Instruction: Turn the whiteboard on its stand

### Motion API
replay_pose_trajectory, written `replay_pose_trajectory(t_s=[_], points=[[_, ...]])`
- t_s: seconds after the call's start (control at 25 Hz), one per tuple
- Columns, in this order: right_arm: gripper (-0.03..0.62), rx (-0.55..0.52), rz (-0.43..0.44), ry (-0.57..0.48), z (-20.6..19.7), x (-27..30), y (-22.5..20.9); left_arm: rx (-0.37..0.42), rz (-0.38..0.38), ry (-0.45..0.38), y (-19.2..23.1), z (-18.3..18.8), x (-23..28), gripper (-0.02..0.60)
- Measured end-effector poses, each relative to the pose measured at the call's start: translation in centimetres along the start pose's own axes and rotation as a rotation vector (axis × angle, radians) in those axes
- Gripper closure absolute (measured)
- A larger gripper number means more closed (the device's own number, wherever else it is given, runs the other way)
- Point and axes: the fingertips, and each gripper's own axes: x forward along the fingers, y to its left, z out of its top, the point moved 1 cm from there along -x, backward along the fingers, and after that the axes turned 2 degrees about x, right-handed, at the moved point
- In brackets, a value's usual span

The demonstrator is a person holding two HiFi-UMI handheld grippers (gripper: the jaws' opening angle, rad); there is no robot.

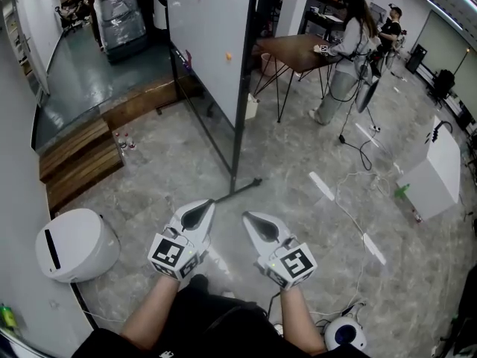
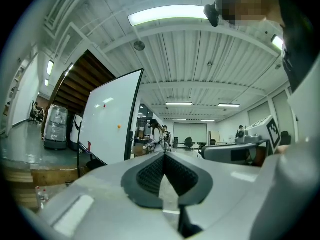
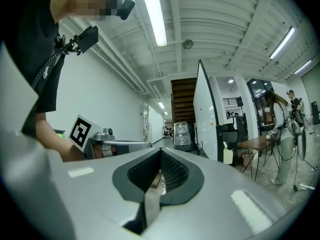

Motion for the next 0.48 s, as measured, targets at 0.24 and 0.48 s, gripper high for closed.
replay_pose_trajectory(t_s=[0.24,0.48], points=[[0.586,-0.026,-0.030,0.011,1.0,4.9,-1.7,0.017,-0.044,-0.003,4.4,0.7,2.4,0.579],[0.586,-0.027,-0.066,0.019,1.5,9.0,-3.1,-0.003,-0.061,-0.019,9.2,1.6,4.0,0.579]])
